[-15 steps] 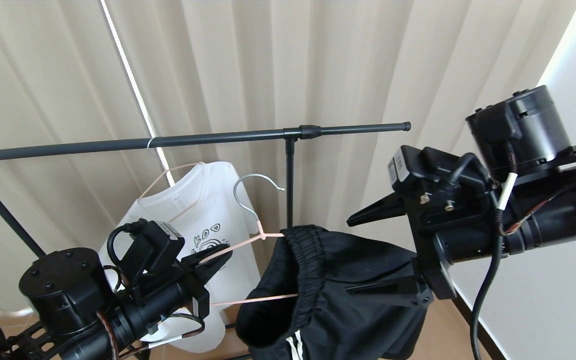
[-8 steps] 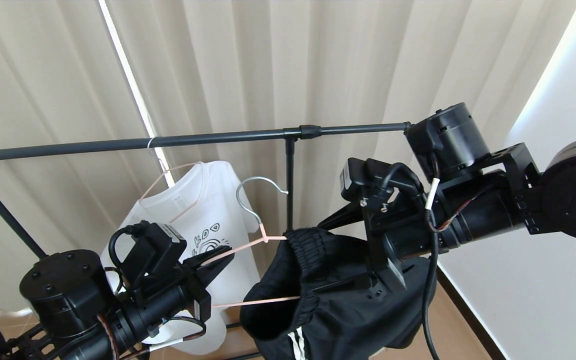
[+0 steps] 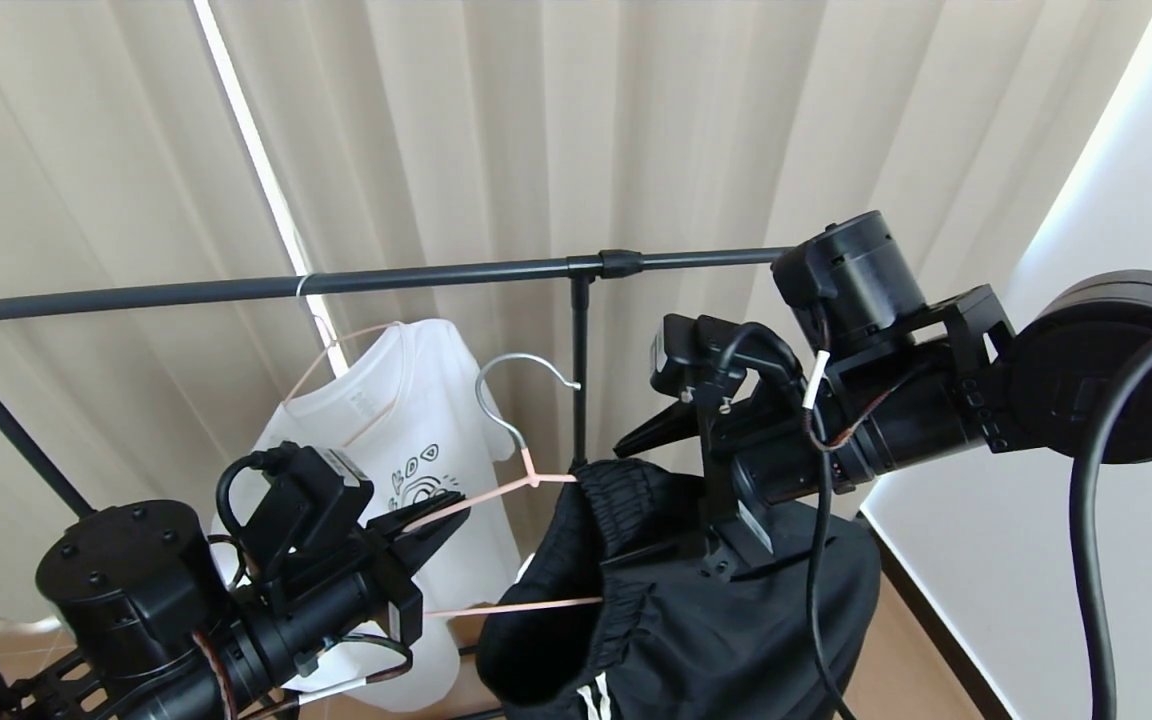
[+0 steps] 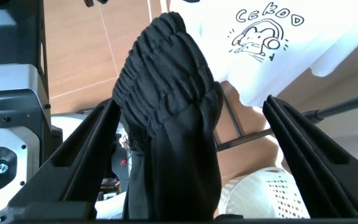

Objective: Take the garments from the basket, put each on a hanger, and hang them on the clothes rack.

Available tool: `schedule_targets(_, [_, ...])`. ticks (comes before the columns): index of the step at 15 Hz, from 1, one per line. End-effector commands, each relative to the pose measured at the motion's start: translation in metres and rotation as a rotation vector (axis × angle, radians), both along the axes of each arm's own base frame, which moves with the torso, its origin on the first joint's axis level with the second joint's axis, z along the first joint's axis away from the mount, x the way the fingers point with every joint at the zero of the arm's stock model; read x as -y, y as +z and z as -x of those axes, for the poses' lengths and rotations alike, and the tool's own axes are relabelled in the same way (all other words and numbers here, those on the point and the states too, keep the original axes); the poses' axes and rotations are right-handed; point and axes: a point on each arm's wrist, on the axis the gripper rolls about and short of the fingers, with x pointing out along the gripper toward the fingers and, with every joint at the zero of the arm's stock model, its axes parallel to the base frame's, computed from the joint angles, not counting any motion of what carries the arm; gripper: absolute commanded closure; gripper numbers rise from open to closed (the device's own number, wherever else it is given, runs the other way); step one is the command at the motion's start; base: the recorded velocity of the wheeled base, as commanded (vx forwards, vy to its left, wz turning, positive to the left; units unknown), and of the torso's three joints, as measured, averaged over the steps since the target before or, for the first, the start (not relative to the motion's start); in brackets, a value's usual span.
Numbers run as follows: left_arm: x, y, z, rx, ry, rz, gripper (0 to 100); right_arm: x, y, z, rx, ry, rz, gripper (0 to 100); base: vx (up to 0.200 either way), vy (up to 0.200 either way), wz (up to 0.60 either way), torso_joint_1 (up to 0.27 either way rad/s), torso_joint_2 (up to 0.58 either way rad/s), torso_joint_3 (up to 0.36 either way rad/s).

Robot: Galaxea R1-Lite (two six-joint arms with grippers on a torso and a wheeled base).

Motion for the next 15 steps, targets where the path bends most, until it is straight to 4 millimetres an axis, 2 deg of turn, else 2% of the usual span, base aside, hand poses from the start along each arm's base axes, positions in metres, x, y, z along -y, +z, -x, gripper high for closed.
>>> schedule_targets(1, [0.0,0.0011,0.0002,0.005,0.0,0.002,100,-0.0008,-0.0007,-0.0013,-0.001,0.0,0.001,0,0.0,0.0,0.0,0.0,0.0,0.0])
schedule_targets(4, [0.0008,0.0013,0.0004,0.006,-0.003,0.003,100,-0.0006,-0.0008,-0.0019,-0.001,-0.002,0.001,0,0.0,0.0,0.0,0.0,0.0,0.0])
schedule_targets(5, [0.0014,0.0013,0.0007,0.006,-0.007,0.003,100,-0.0006,-0.0008,-0.0019,-0.001,-0.002,0.001,100,0.0,0.0,0.0,0.0,0.0,0.0])
schedule_targets(15, [0.0017,0.0018,0.0002,0.001,-0.007,0.014,100,0.0019,0.0023,0.0014,0.001,0.0,-0.002,100,0.0,0.0,0.0,0.0,0.0,0.0])
